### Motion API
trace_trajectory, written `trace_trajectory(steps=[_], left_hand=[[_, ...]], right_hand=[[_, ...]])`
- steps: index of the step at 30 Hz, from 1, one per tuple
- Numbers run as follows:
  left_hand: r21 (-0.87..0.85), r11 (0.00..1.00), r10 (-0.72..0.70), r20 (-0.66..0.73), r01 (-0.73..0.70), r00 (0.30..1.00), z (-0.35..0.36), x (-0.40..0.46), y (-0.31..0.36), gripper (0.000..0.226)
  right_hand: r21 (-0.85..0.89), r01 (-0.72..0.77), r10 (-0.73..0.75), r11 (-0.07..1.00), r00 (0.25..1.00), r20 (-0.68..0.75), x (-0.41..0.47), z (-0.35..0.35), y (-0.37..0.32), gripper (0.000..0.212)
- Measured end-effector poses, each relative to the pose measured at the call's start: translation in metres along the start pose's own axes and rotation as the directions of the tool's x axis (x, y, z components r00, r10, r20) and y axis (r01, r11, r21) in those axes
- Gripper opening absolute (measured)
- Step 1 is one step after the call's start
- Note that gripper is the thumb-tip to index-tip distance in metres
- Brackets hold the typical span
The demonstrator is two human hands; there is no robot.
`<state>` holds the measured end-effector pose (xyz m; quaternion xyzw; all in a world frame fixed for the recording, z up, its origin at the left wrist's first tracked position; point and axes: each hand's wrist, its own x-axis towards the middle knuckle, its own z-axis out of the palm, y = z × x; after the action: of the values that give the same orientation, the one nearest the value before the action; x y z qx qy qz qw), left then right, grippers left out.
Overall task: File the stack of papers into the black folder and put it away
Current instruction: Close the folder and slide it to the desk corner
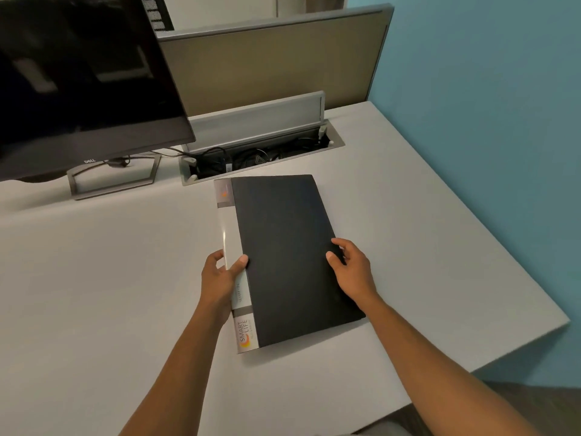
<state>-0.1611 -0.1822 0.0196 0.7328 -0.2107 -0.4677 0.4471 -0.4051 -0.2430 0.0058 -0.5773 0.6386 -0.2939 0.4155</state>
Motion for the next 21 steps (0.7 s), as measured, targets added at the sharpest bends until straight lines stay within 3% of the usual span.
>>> trace_trajectory(steps=[7, 21], left_hand=[[-0.02, 1.0, 0.017, 0.047, -0.016, 0.999, 0.048, 0.0, 0.012, 0.053], [-0.022, 0.999, -0.047, 0.072, 0.049, 0.996, 0.224, 0.007, 0.041, 0.038]], right_hand=[[0.046, -0.101, 0.107, 0.994, 0.984, -0.144, 0.028, -0.044, 0.001, 0.038], [0.003, -0.088, 0.088, 0.996, 0.988, -0.131, 0.128, -0.177, 0.058, 0.041]])
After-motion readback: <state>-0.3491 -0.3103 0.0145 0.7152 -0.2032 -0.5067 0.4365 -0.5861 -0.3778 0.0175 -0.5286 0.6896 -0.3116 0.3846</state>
